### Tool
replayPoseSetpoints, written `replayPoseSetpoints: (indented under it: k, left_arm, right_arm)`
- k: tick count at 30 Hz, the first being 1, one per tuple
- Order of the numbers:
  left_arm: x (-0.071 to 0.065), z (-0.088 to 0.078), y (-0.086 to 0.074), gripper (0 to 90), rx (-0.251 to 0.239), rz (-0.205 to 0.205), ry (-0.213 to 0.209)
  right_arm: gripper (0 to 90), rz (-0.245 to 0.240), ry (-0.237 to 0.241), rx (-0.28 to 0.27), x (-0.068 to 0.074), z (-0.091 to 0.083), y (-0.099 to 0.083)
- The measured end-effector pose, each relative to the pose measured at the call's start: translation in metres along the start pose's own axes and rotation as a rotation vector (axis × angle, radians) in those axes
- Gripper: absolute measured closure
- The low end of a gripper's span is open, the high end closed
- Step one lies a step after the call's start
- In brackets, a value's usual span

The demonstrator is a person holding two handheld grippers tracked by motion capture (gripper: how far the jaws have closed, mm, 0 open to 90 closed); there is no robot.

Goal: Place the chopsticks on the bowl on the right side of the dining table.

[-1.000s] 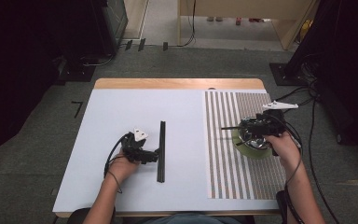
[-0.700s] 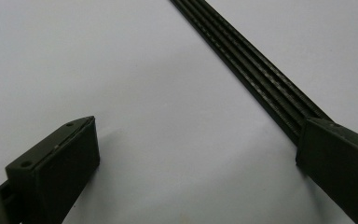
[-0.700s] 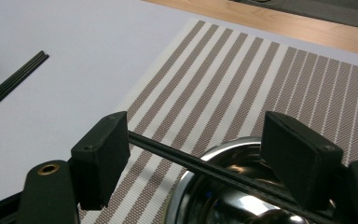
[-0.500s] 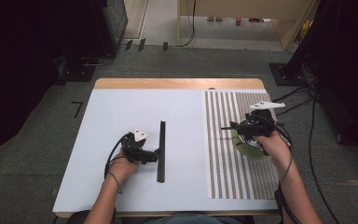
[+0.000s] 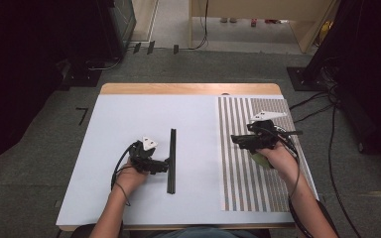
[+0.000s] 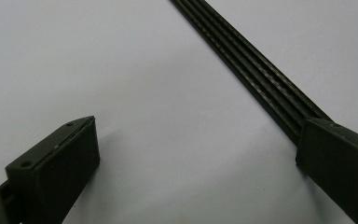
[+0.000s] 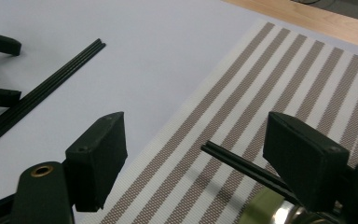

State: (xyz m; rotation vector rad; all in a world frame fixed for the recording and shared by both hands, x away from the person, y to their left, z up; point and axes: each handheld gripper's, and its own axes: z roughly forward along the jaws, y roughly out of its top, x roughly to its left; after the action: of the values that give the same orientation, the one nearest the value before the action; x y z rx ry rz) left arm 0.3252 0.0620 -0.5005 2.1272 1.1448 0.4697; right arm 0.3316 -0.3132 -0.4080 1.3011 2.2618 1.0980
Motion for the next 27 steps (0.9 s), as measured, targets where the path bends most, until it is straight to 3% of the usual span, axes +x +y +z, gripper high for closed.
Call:
replayPoseSetpoints:
  k: [27]
  left_arm:
    - [0.0,0.0,0.0,0.0,-0.003,-0.003,0.0]
  right_arm:
    - [18.6,-0.085,0.076,0.017,0.059,0.025,0.0]
